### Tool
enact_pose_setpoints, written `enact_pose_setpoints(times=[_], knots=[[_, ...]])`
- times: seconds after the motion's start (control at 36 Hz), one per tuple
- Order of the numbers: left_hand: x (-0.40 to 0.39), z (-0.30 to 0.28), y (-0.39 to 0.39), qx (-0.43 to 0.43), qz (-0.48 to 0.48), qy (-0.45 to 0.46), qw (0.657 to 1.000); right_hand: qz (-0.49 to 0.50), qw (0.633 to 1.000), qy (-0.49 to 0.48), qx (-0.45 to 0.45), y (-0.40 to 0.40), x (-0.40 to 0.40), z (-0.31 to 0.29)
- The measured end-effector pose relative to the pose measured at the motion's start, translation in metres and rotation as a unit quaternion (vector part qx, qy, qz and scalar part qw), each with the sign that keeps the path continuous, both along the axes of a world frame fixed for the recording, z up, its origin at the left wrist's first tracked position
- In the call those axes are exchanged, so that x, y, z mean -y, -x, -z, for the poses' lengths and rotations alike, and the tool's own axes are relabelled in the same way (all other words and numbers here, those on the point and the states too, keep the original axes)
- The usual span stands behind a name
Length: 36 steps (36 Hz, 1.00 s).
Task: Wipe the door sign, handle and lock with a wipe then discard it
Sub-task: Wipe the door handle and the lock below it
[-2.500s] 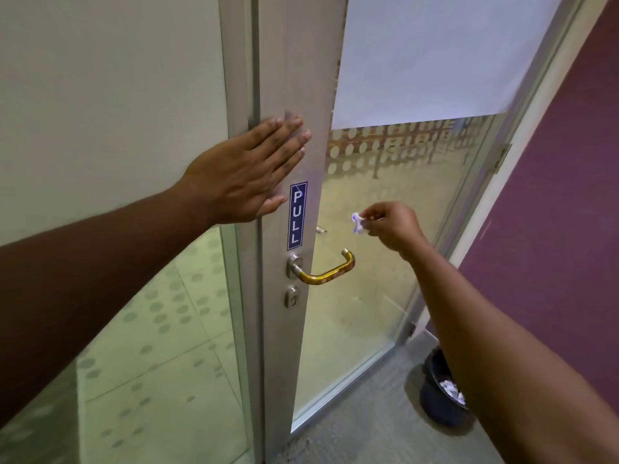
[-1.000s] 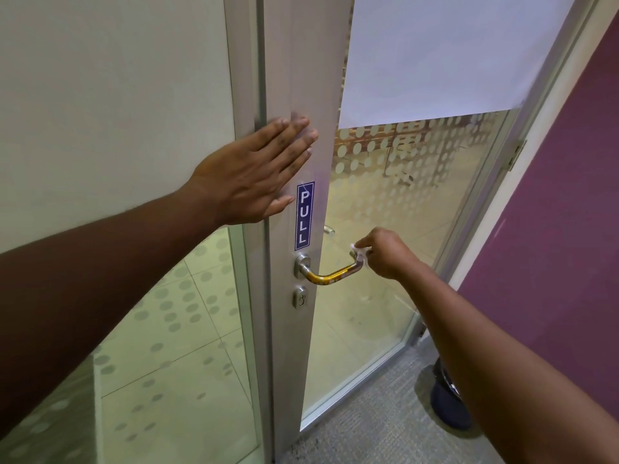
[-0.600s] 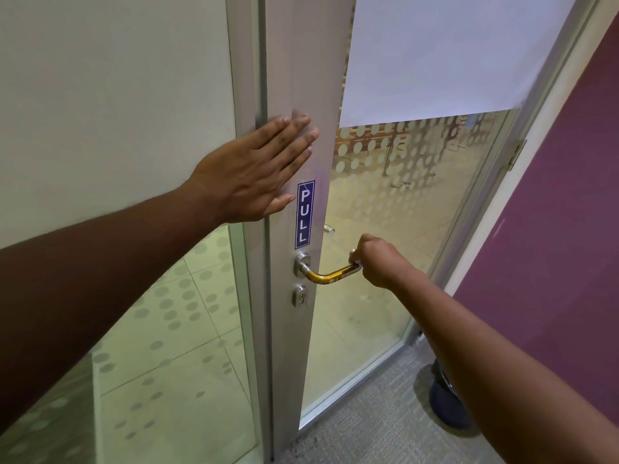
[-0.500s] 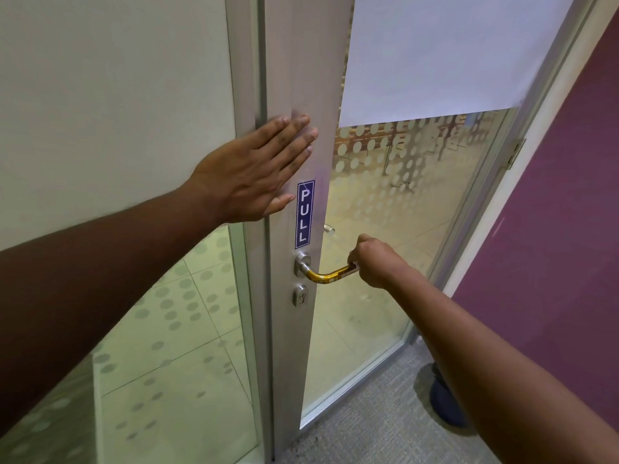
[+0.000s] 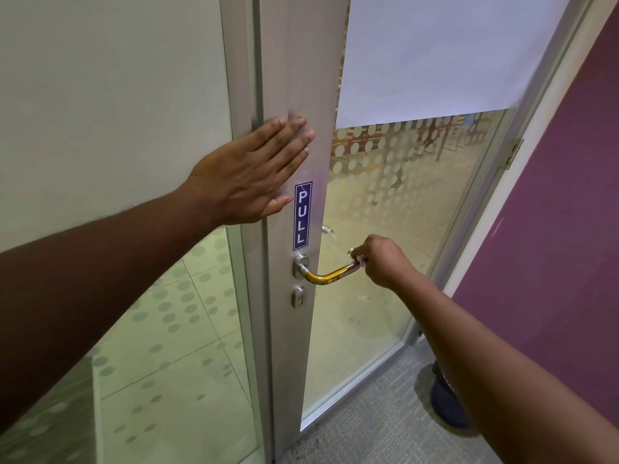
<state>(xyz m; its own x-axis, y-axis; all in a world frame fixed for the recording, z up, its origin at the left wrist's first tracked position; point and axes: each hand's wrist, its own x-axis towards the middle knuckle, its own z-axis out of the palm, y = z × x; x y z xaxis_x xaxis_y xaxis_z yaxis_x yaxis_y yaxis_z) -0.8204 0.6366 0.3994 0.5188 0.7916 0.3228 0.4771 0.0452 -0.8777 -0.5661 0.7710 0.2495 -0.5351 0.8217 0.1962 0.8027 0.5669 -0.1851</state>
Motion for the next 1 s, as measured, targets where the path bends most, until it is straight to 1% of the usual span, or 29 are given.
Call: enact_pose_setpoints(times=[0.08, 0.22, 0.28, 0.33, 0.39, 0.42, 0.44, 0.47, 0.5, 0.53, 0.56, 0.58, 0.64, 0.69, 0.75, 0.81, 0.83, 0.89, 0.97, 1.0], knots=[[0.0, 0.001, 0.0, -0.003, 0.001, 0.0, 1.0, -0.016, 1.0, -0.025, 0.01, 0.002, 0.003, 0.009], [-0.001, 0.0, 0.0, 0.005, 0.013, -0.002, 1.0, -0.018, 0.998, -0.068, -0.004, 0.006, 0.018, 0.023], [0.0, 0.0, 0.0, 0.005, 0.013, -0.002, 1.0, -0.015, 0.998, -0.059, -0.024, 0.005, 0.022, 0.026], [0.0, 0.0, -0.001, 0.006, 0.011, -0.001, 1.0, -0.02, 0.997, -0.029, -0.065, 0.003, 0.023, 0.027], [0.0, 0.001, -0.001, 0.007, 0.012, -0.001, 1.0, -0.018, 0.989, -0.003, -0.144, 0.0, 0.022, 0.026], [-0.001, 0.001, 0.0, 0.006, 0.013, -0.002, 1.0, 0.0, 0.981, 0.011, -0.192, -0.003, 0.021, 0.026], [-0.001, 0.001, 0.0, 0.007, 0.014, -0.003, 1.0, 0.03, 0.966, 0.035, -0.253, -0.005, 0.02, 0.027], [-0.002, 0.001, 0.001, 0.007, 0.014, -0.003, 1.0, 0.068, 0.939, 0.074, -0.328, -0.007, 0.017, 0.03], [-0.002, 0.001, 0.001, 0.008, 0.014, -0.002, 1.0, 0.105, 0.895, 0.127, -0.414, -0.008, 0.015, 0.034], [-0.002, 0.001, 0.001, 0.009, 0.016, -0.002, 1.0, 0.135, 0.84, 0.182, -0.492, -0.008, 0.011, 0.038], [-0.002, 0.001, 0.001, 0.01, 0.017, -0.002, 1.0, 0.155, 0.789, 0.223, -0.551, -0.007, 0.008, 0.041], [-0.002, 0.001, 0.001, 0.009, 0.019, -0.003, 1.0, 0.167, 0.747, 0.253, -0.591, -0.005, 0.004, 0.043], [-0.002, 0.001, 0.001, 0.008, 0.02, -0.003, 1.0, 0.177, 0.685, 0.3, -0.64, 0.0, -0.003, 0.046], [-0.002, 0.001, 0.001, 0.008, 0.019, -0.002, 1.0, 0.172, 0.645, 0.332, -0.666, 0.006, -0.005, 0.046], [-0.003, 0.002, 0.001, 0.005, 0.016, -0.003, 1.0, 0.162, 0.621, 0.357, -0.679, 0.01, -0.007, 0.046], [-0.003, 0.002, 0.001, 0.004, 0.014, -0.002, 1.0, 0.156, 0.609, 0.369, -0.684, 0.011, -0.008, 0.047], [-0.003, 0.002, 0.001, 0.004, 0.014, -0.001, 1.0, 0.156, 0.611, 0.37, -0.683, 0.011, -0.009, 0.048], [-0.002, 0.002, 0.001, 0.006, 0.015, 0.0, 1.0, 0.16, 0.627, 0.366, -0.669, 0.01, -0.01, 0.05], [-0.002, 0.001, 0.001, 0.006, 0.019, -0.001, 1.0, 0.173, 0.667, 0.349, -0.636, 0.01, -0.012, 0.052], [-0.003, 0.002, 0.001, 0.005, 0.02, -0.001, 1.0, 0.179, 0.674, 0.345, -0.629, 0.01, -0.012, 0.052]])
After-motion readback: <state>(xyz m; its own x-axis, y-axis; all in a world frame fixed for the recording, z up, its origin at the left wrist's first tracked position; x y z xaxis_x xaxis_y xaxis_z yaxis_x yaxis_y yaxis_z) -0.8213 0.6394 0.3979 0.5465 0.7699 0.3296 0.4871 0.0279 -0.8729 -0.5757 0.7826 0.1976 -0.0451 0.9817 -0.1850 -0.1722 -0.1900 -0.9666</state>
